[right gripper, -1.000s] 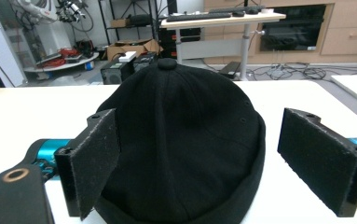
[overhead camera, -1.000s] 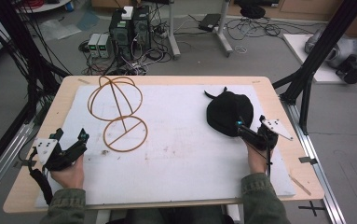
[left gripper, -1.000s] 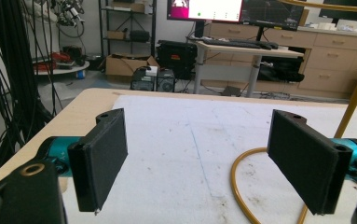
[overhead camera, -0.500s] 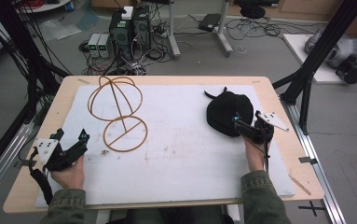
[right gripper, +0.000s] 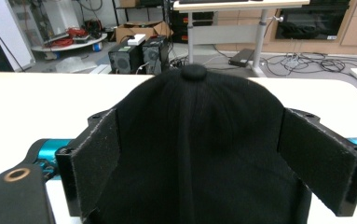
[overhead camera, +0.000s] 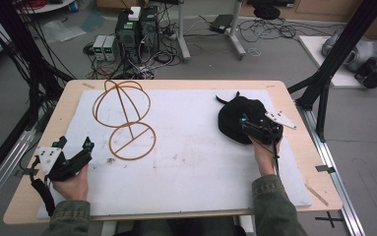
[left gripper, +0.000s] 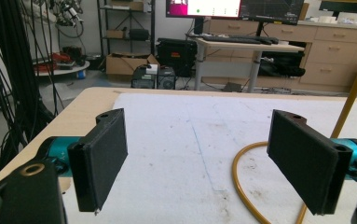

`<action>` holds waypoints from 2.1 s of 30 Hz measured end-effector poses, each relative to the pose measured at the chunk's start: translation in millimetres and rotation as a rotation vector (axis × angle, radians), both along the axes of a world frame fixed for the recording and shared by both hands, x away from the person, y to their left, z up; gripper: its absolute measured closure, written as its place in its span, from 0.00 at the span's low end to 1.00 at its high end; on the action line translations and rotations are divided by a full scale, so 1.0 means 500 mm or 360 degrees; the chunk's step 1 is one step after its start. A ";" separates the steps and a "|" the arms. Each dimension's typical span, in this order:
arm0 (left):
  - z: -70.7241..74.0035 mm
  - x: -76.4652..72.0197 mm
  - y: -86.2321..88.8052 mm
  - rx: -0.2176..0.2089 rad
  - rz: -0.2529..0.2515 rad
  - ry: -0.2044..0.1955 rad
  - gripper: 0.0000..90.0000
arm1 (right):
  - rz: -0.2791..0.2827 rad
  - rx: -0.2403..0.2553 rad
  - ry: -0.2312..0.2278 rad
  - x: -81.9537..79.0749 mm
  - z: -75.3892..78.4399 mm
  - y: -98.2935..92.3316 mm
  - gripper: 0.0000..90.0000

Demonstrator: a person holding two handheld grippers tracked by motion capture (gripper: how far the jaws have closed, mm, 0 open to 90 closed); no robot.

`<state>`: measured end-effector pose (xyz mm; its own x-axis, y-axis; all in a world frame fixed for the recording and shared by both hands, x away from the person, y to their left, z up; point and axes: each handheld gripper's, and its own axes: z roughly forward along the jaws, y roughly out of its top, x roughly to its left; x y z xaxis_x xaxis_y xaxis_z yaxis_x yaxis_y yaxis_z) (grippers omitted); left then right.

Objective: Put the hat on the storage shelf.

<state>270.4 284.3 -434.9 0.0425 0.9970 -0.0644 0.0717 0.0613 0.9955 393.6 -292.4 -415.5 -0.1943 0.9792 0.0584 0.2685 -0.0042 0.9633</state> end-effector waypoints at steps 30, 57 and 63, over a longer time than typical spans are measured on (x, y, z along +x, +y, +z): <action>0.001 0.001 -0.003 0.0008 -0.0012 0.0004 0.23 | 0.0020 -0.0044 0.0197 0.028 -0.013 0.019 0.52; 0.000 0.005 -0.005 0.0007 -0.0027 0.0009 0.23 | 0.0052 -0.0045 0.0104 0.002 0.008 0.018 0.97; 0.000 0.008 -0.007 0.0008 -0.0028 0.0002 0.23 | 0.0057 -0.0019 0.0001 -0.010 0.023 0.018 0.97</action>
<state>274.6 281.0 -435.0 0.0598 0.9964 -0.0598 0.0743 0.0553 0.9957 388.4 -283.6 -403.9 -0.2292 0.9723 0.0467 0.2688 0.0171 0.9630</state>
